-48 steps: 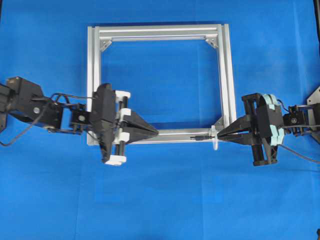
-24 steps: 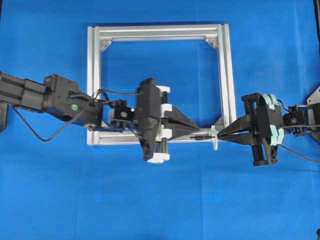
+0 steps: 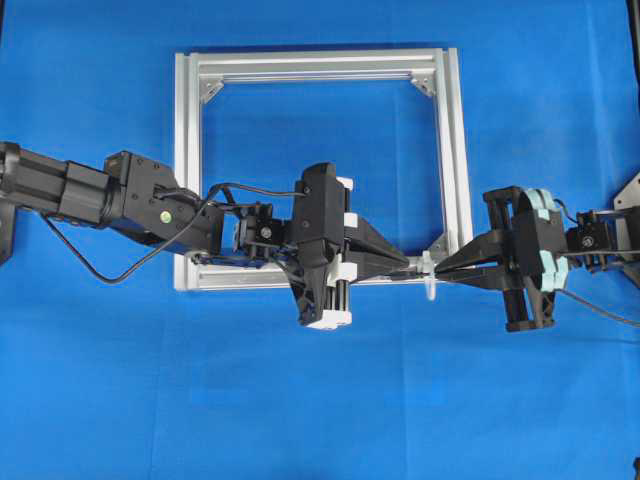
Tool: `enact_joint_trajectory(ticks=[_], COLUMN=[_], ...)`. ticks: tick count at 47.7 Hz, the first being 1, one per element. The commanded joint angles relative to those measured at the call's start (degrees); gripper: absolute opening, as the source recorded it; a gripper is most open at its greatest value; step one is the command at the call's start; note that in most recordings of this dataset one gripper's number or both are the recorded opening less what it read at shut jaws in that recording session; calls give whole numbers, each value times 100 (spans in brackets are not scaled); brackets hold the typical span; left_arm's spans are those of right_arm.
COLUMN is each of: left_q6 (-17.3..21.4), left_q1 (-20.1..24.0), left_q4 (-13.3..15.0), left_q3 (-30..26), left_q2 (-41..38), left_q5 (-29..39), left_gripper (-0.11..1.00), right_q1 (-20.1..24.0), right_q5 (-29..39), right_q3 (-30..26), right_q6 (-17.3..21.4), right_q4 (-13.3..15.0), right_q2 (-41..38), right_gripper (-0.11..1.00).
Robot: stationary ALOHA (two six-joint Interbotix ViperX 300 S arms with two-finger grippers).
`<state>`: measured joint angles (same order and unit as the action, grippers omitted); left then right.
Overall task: Insert the wire through the string loop located on the right side.
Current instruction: 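Move the left gripper to the plug emerging from the loop, open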
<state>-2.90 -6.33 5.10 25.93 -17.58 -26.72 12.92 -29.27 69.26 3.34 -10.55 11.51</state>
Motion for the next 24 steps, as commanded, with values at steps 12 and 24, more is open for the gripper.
enact_joint_trajectory(ticks=[12, 24], left_q6=[-9, -9], left_q1=[9, 18], left_q4=[-18, -18], left_q3=[-114, -167], left_q2=[97, 88], left_q5=[-9, -9], left_gripper=[37, 92], right_q1=[-9, -18], right_q5=[-53, -53], right_q3=[-88, -97], right_q6=[-9, -9], right_q4=[-9, -9], right_q2=[35, 35], right_gripper=[-4, -4])
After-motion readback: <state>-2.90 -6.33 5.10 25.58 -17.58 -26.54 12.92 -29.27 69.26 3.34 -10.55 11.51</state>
